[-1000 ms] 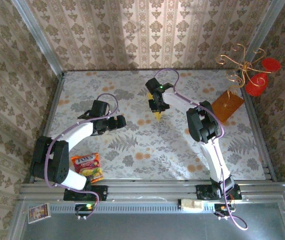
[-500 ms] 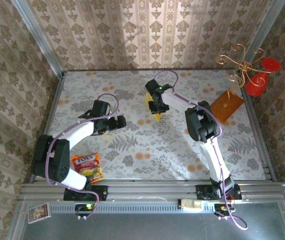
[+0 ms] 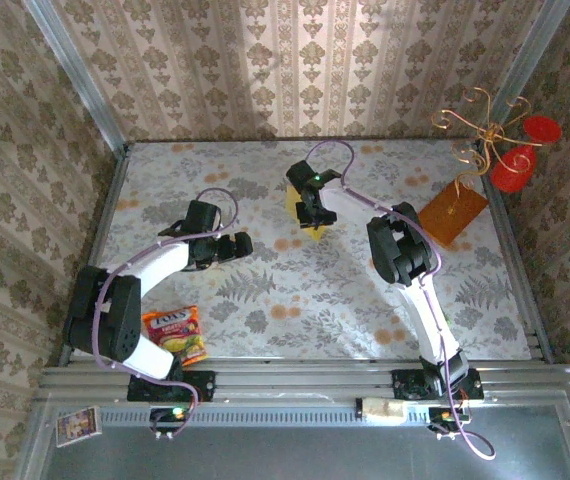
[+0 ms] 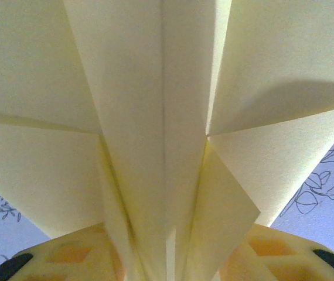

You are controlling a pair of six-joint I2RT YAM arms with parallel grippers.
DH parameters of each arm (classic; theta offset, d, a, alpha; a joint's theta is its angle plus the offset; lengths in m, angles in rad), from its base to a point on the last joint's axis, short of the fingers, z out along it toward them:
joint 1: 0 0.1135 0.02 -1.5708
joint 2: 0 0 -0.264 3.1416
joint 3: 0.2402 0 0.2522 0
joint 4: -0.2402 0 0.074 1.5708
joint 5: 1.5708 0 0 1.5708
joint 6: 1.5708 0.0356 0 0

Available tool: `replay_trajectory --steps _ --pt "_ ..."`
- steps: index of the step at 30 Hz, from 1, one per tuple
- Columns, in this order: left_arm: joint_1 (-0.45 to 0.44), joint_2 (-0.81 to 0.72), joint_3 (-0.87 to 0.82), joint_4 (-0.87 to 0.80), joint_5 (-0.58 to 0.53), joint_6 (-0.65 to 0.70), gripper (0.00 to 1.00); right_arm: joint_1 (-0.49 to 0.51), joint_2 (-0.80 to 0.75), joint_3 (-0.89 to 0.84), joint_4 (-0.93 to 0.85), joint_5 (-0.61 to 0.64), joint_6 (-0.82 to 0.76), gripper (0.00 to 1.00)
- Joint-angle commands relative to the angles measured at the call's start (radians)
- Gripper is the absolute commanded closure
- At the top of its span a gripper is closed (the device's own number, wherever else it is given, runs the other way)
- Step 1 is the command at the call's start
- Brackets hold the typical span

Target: Fold a paper plane with a square sheet of paper (pick it up from the middle)

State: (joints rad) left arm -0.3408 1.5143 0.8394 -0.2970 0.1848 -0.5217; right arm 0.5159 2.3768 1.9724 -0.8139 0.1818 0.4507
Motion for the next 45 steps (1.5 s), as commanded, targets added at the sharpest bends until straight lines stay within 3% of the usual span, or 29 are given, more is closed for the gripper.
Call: replay_trajectory --steps 1,16,23,28,36,41,45 --pt "-0.006 0.016 0.02 -0.014 -0.012 0.019 0.0 -0.001 0.073 0.007 -0.045 0.058 0.084 0.54" --pt "-0.007 0.003 0.027 -0.025 -0.019 0.02 0.0 0.001 0.077 0.046 -0.056 0.051 0.113 0.53" --pt "-0.007 -0.065 0.053 -0.063 -0.077 0.039 0.0 0.001 -0.079 0.016 -0.013 0.054 0.103 0.51" --pt "-0.006 -0.118 0.072 -0.089 -0.13 0.058 0.0 0.003 -0.211 -0.023 0.024 0.031 0.092 0.42" --pt "0.015 -0.221 0.09 -0.071 -0.259 0.107 0.0 -0.002 -0.569 -0.406 0.255 0.104 0.086 0.24" --pt "0.064 -0.339 -0.023 0.093 -0.417 0.127 0.0 -0.004 -0.871 -0.798 0.504 0.342 0.025 0.13" --pt "0.134 -0.41 -0.12 0.207 -0.461 0.152 0.0 -0.015 -1.073 -1.032 0.602 0.531 -0.04 0.01"
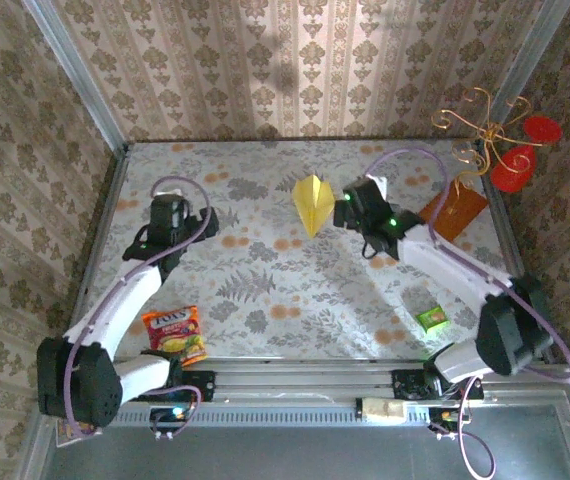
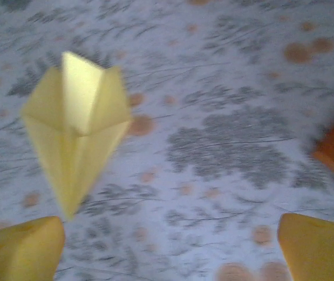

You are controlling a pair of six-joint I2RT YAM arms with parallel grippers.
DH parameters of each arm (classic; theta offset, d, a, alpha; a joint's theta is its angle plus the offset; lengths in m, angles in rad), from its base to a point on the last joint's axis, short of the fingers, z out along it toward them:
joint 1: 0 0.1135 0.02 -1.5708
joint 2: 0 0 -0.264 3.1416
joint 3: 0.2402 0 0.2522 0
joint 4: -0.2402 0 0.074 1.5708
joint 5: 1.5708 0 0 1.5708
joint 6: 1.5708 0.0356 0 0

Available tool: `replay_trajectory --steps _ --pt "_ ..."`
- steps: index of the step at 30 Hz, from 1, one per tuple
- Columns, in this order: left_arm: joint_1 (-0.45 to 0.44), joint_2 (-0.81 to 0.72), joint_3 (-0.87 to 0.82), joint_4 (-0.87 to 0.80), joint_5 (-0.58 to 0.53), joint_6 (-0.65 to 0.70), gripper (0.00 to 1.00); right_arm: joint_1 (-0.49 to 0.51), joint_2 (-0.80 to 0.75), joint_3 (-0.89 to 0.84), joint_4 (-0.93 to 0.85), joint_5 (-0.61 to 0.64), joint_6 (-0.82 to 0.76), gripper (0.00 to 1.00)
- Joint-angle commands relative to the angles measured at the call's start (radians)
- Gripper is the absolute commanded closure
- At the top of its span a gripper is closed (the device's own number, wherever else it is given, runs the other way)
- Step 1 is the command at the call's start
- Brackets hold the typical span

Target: Fold a paper plane with a square sheet of paper (pick it up from the middle)

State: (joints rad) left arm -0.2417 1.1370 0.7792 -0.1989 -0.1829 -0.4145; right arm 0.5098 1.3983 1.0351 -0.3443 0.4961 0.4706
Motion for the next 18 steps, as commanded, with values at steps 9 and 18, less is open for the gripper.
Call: replay_trajectory --steps 9,18 --pt "0.074 -0.142 -0.337 0.507 -0.369 0.313 0.0 -0.162 -0.364 -0.44 0.358 0.407 -0.211 0.0" --pt "0.239 0.062 -0.483 0.882 -0.216 0.344 0.0 -0.428 -0.304 -0.666 0.757 0.054 -0.324 0.0"
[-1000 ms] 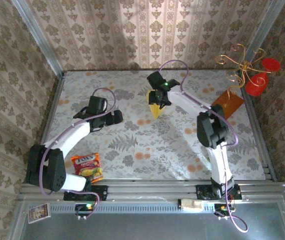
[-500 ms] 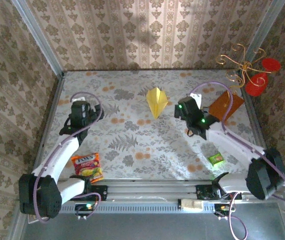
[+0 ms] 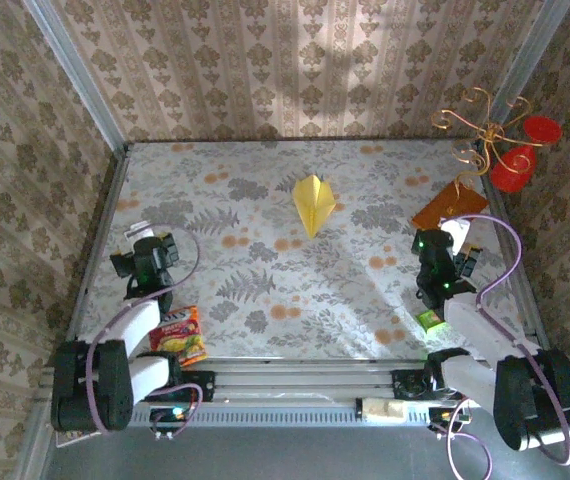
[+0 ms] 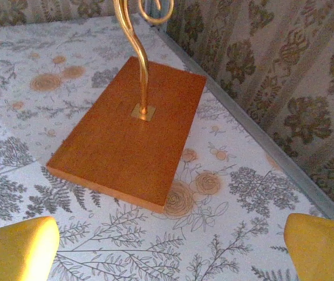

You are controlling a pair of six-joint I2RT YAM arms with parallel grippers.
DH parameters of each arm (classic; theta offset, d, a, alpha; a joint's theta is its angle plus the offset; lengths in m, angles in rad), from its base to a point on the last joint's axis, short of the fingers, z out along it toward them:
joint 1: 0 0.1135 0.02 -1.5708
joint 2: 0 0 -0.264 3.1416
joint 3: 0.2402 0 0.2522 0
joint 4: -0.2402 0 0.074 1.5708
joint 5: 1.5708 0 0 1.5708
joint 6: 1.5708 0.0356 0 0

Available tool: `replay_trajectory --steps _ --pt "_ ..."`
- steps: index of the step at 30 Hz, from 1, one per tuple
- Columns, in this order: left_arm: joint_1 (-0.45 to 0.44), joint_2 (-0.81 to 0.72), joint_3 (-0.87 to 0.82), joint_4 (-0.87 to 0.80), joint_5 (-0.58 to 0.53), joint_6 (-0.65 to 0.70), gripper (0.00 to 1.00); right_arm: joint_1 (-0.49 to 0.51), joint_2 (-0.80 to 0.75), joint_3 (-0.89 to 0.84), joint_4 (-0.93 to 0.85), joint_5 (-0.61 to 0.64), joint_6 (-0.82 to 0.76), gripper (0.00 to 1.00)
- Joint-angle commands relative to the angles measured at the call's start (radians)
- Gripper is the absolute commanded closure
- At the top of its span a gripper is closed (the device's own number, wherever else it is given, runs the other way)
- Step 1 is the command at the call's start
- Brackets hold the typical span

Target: Fold a paper plane with a square sheet of paper (pick it up from the middle)

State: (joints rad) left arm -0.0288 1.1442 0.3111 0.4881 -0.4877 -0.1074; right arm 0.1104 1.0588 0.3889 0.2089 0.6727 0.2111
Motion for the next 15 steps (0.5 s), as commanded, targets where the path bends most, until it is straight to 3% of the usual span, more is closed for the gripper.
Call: replay_trajectory --steps 1,8,12,15 --pt "0.04 0.094 -0.012 0.232 0.145 0.042 0.0 -0.039 0.062 -0.027 0.254 -0.167 -0.087 0.0" --pt "0.078 0.294 0.028 0.416 0.415 0.069 0.0 -0.064 0.231 -0.031 0.493 -0.349 -0.176 0.0" --pt "0.075 0.318 0.021 0.461 0.477 0.095 0.0 -0.081 0.265 0.015 0.445 -0.455 -0.182 0.0" --pt "0.074 0.356 0.005 0.528 0.515 0.11 0.0 -0.088 0.28 -0.016 0.542 -0.523 -0.164 0.0"
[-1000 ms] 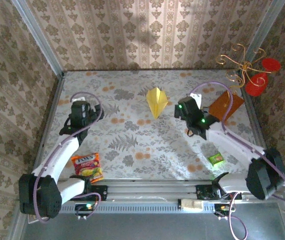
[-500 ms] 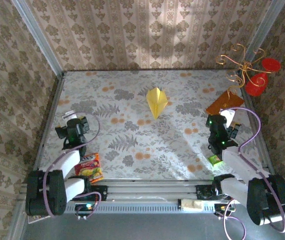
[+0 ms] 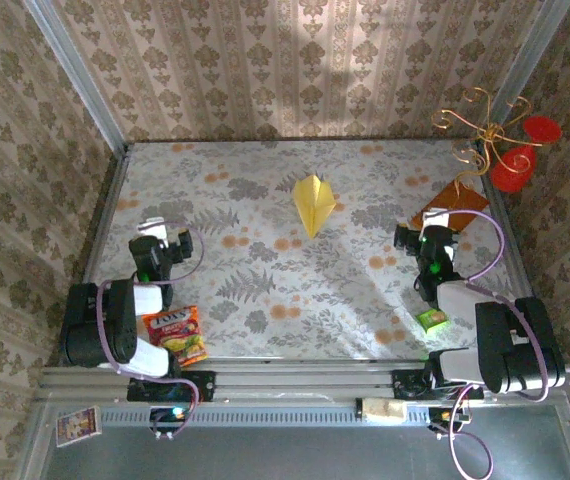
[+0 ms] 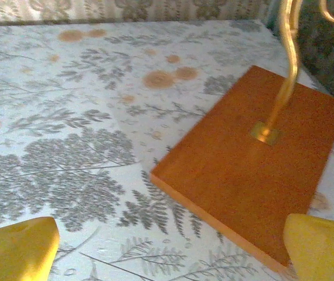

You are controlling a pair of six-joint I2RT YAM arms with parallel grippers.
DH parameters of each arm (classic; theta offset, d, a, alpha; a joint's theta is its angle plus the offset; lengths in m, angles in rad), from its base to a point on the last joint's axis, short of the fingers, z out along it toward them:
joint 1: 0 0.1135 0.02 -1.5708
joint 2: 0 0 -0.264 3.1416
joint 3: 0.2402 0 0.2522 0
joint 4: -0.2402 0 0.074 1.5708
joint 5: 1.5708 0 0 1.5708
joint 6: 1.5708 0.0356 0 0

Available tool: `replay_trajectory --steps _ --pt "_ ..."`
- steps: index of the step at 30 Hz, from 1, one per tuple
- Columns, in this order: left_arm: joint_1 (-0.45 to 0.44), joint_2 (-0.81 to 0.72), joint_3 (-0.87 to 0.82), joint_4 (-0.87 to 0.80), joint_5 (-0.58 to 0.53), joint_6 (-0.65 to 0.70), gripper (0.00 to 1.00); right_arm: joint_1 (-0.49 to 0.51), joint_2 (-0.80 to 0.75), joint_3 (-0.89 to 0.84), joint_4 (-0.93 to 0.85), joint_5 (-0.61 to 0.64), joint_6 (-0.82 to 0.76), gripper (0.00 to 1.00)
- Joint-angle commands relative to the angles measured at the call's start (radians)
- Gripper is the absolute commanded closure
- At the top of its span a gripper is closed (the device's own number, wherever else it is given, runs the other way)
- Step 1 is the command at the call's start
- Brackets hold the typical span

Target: Fold a paper plane with a square sheet of paper (pick it up from the middle)

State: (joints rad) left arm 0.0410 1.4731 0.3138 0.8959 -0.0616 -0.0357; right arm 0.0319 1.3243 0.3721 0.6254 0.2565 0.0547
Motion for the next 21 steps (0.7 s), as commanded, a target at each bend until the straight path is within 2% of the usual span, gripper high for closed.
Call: replay_trajectory --steps 1,4,7,9,12,21 --pt "0.002 0.049 -0.005 0.153 0.088 0.04 0.0 -0.012 0.032 -0.011 0.17 -0.125 -0.005 0.0" --pt "-0.013 0.093 -0.008 0.21 0.078 0.057 0.0 -0.011 0.086 -0.001 0.195 -0.134 -0.006 0.0" --pt "-0.03 0.088 0.028 0.135 0.037 0.066 0.0 -0.012 0.16 0.0 0.256 -0.142 -0.007 0.0" --pt "-0.056 0.078 0.07 0.035 -0.033 0.069 0.0 -0.012 0.21 0.009 0.292 -0.14 -0.008 0.0" --pt "-0.084 0.085 0.071 0.046 -0.089 0.092 0.0 -0.012 0.206 0.03 0.242 -0.142 -0.007 0.0" --pt "-0.098 0.085 0.063 0.061 -0.082 0.111 0.0 -0.012 0.204 0.038 0.223 -0.14 -0.005 0.0"
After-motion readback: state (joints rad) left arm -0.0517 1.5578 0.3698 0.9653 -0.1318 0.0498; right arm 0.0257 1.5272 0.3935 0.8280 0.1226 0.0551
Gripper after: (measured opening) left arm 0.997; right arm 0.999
